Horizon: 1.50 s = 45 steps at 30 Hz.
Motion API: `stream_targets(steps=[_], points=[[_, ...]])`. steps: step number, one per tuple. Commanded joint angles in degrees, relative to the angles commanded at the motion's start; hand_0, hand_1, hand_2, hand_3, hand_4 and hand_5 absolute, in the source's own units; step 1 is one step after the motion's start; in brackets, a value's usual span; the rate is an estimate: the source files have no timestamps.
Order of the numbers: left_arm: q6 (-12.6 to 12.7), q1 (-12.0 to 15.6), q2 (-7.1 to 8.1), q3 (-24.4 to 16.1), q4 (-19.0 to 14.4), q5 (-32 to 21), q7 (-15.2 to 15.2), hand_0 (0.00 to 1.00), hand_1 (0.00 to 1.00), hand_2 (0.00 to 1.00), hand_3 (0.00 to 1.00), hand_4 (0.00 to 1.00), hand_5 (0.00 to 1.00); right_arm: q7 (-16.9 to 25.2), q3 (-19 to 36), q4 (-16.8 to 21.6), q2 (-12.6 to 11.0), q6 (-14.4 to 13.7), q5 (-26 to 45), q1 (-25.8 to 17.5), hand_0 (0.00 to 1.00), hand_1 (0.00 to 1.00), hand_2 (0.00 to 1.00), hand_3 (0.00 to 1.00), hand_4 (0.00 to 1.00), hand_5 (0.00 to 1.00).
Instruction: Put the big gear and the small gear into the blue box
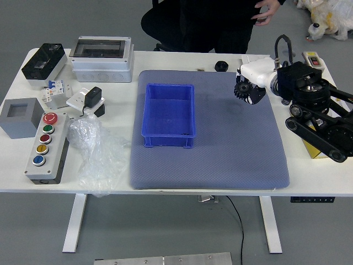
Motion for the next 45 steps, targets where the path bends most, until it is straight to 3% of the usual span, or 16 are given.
stream_targets(steps=[5, 15, 35, 45], points=[[-0.1, 0.2, 0.13, 0.4, 0.0, -0.2, 0.0, 0.86, 0.829, 0.826, 0.773, 0.599, 0.374, 0.1, 0.3, -0.2, 1.7, 0.3, 1.0, 1.7, 0.513, 0.374, 0.465, 0.58, 0.575, 0.066], [-0.2, 0.1, 0.17, 1.2, 0.0, -0.4, 0.0, 0.86, 0.829, 0.826, 0.773, 0.599, 0.374, 1.0, -0.8, -4.5, 8.1, -0.6, 4.5, 3.9, 0.513, 0.374, 0.468, 0.583, 0.572, 0.066], [-0.2, 0.0, 0.71, 3.9, 0.1, -1.3, 0.1, 0.86, 0.83, 0.826, 0.774, 0.599, 0.373, 2.6, -6.5, -17.1, 21.5, -2.0, 13.7, 7.6, 0.512, 0.376, 0.47, 0.583, 0.573, 0.08], [-0.2, -0.4, 0.95, 5.1, 0.1, -1.8, 0.2, 0.86, 0.83, 0.826, 0.774, 0.598, 0.372, 3.0, -7.9, -21.4, 24.9, -2.5, 16.5, 8.9, 0.512, 0.375, 0.471, 0.583, 0.573, 0.082]])
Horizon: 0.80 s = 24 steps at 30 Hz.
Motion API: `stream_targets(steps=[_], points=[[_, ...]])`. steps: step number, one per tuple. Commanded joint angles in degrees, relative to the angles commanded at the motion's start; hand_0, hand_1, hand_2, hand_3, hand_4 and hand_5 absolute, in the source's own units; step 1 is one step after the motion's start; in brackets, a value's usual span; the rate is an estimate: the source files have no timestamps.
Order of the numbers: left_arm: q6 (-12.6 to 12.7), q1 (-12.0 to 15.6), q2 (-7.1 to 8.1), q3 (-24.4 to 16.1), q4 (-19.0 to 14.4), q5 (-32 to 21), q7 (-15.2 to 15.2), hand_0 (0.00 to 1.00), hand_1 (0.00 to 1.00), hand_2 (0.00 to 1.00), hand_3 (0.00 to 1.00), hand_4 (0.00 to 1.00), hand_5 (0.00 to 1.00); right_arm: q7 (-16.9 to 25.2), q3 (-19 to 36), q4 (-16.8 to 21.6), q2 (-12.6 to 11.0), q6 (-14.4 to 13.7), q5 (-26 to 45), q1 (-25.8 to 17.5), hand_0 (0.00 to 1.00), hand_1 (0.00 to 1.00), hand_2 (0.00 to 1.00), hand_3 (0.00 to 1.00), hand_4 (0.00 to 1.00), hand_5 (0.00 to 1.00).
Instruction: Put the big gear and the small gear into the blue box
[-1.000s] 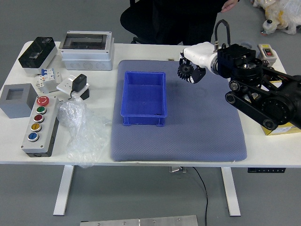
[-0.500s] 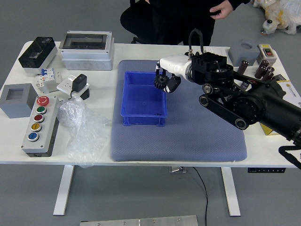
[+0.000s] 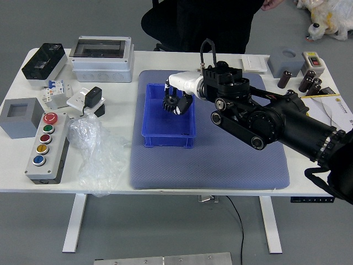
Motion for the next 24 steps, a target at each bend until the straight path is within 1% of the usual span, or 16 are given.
stream_targets(steps=[7, 8, 13, 14, 19, 20, 24], points=[[0.0, -0.2, -0.19, 0.2, 0.0, -0.1, 0.0, 0.86, 0.831, 0.826, 0.773, 0.598, 0.373, -0.5, 0.3, -0.5, 0.1, 0.5, 0.4, -0.1, 0.524, 0.381, 0.478, 0.596, 0.576, 0.085], [-0.1, -0.3, -0.23, 0.2, 0.0, -0.1, 0.1, 0.86, 0.831, 0.826, 0.773, 0.599, 0.373, -0.6, 0.4, -0.5, 0.1, 0.7, 0.4, -0.1, 0.412, 0.439, 0.526, 0.64, 0.783, 0.226], [-0.1, -0.4, -0.31, 0.3, 0.0, -0.2, 0.1, 0.86, 0.831, 0.826, 0.773, 0.599, 0.373, -1.1, 1.3, -0.3, 0.0, 1.5, 0.2, -0.1, 0.412, 0.439, 0.526, 0.64, 0.783, 0.226], [-0.1, -0.4, -0.31, 0.3, 0.0, -0.2, 0.1, 0.86, 0.831, 0.826, 0.773, 0.598, 0.373, -1.1, 1.4, -0.3, 0.0, 1.7, 0.2, 0.0, 0.48, 0.514, 0.656, 0.795, 0.853, 0.291], [0.0, -0.3, -0.31, 0.2, 0.0, -0.1, 0.1, 0.86, 0.831, 0.826, 0.773, 0.598, 0.373, -1.3, 1.7, -0.2, 0.0, 2.4, 0.3, 0.0, 0.48, 0.514, 0.656, 0.795, 0.853, 0.291], [0.0, -0.3, -0.3, 0.1, 0.0, -0.1, 0.1, 0.86, 0.83, 0.826, 0.773, 0.598, 0.374, -1.3, 1.8, -0.1, 0.0, 2.5, 0.3, 0.0, 0.611, 0.606, 0.744, 0.829, 0.882, 0.328], [0.0, -0.2, -0.26, 0.0, 0.0, -0.1, 0.1, 0.86, 0.83, 0.826, 0.773, 0.598, 0.374, -1.3, 2.1, 0.0, 0.0, 2.6, 0.3, 0.0, 0.611, 0.606, 0.744, 0.829, 0.882, 0.328]])
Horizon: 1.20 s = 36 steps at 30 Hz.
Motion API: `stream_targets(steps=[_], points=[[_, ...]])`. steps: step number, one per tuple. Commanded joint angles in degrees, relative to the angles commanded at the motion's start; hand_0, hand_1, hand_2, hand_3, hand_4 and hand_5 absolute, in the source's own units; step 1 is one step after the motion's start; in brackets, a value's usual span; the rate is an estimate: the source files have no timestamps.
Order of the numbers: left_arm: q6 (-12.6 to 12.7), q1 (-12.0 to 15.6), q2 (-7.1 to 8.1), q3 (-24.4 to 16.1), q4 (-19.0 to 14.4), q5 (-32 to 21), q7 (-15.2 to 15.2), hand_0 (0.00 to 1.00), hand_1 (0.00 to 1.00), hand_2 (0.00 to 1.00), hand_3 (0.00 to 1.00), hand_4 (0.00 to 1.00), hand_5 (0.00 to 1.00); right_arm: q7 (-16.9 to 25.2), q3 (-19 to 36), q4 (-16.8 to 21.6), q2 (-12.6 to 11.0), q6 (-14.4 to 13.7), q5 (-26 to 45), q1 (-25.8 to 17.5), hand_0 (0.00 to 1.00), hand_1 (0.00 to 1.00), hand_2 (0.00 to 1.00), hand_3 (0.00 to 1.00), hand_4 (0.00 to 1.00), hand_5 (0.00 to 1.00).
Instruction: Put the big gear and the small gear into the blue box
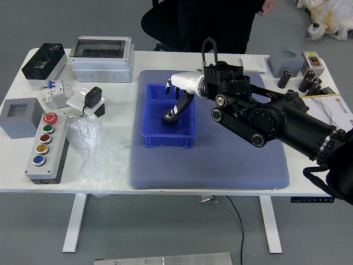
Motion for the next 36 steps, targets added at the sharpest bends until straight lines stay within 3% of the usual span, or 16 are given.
stream_targets(steps=[7, 13, 25, 26, 31, 32, 36], points=[[0.0, 0.1, -0.06, -0.2, 0.0, 0.1, 0.0, 0.86, 0.83, 0.826, 0.774, 0.599, 0.374, -0.2, 0.3, 0.6, -0.6, 0.3, -0.5, 0.1, 0.625, 0.617, 0.769, 0.853, 0.912, 0.364], [-0.1, 0.2, -0.15, -0.7, 0.0, 0.2, 0.0, 0.86, 0.83, 0.826, 0.773, 0.599, 0.374, -0.5, 1.0, 2.5, -2.9, 0.6, -2.1, 0.0, 0.622, 0.616, 0.768, 0.846, 0.923, 0.379], [-0.1, 0.5, -0.52, -3.1, -0.1, 1.0, -0.1, 0.86, 0.831, 0.826, 0.772, 0.598, 0.374, -1.4, 6.7, 11.2, -13.1, 0.9, -8.0, -6.5, 0.645, 0.636, 0.793, 0.84, 0.911, 0.391], [-0.1, 0.6, -0.55, -3.2, -0.1, 1.0, -0.1, 0.86, 0.831, 0.826, 0.772, 0.598, 0.374, -1.4, 7.6, 12.0, -14.0, 0.9, -8.7, -7.2, 0.698, 0.692, 0.837, 0.843, 0.854, 0.41], [-0.1, 0.9, -0.64, -3.7, -0.1, 1.2, -0.2, 0.86, 0.831, 0.826, 0.772, 0.598, 0.374, -1.5, 11.9, 14.3, -17.4, 0.8, -11.2, -9.9, 0.698, 0.692, 0.837, 0.843, 0.854, 0.41], [-0.1, 0.9, -0.68, -3.8, -0.1, 1.3, -0.2, 0.86, 0.831, 0.826, 0.771, 0.599, 0.375, -1.5, 12.9, 14.7, -18.0, 0.6, -11.7, -10.5, 0.751, 0.746, 0.873, 0.86, 0.775, 0.442], [-0.1, 1.0, -0.84, -4.4, -0.1, 1.6, -0.2, 0.86, 0.831, 0.826, 0.771, 0.599, 0.375, -1.6, 16.9, 16.8, -20.7, 0.0, -13.5, -13.1, 0.751, 0.746, 0.873, 0.86, 0.775, 0.442]])
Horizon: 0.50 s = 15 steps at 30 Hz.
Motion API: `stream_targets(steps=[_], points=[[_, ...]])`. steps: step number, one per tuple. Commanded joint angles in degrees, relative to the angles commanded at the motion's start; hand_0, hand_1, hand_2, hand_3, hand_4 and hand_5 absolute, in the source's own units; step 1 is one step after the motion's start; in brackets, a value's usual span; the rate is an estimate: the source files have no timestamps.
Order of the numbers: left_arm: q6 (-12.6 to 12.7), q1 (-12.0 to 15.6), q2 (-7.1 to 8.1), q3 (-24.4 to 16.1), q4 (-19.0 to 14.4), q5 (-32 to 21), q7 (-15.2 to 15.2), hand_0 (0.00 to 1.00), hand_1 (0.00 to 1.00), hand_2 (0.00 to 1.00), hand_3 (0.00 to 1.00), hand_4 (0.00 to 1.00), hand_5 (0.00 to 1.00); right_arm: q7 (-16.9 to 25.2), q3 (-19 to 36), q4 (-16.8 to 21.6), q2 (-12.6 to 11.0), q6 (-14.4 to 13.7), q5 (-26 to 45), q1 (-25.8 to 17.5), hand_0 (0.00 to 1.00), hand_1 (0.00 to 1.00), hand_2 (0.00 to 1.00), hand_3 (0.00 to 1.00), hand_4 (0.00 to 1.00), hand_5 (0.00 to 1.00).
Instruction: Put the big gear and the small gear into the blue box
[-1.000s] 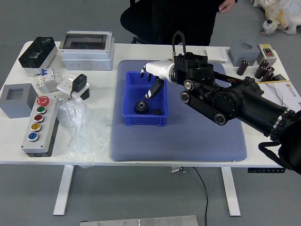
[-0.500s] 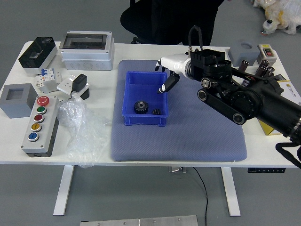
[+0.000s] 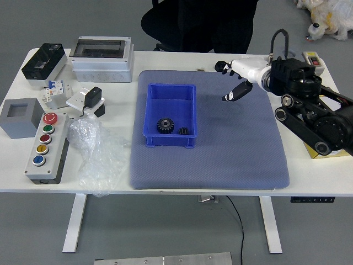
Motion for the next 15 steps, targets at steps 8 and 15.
stream_targets(steps=[8, 15], points=[[0.1, 0.8, 0.01, -1.0, 0.0, 0.5, -0.1, 0.86, 0.83, 0.826, 0.772, 0.598, 0.374, -0.3, 8.2, 5.4, -5.3, -1.7, -2.9, -7.3, 0.911, 0.86, 0.933, 0.937, 0.678, 0.525], [0.0, 0.9, 0.04, -2.1, 0.0, 1.1, -0.2, 0.86, 0.83, 0.826, 0.772, 0.598, 0.375, -0.1, 17.0, 11.9, -9.5, -4.4, -5.2, -15.4, 0.967, 0.897, 0.959, 0.945, 0.612, 0.673]])
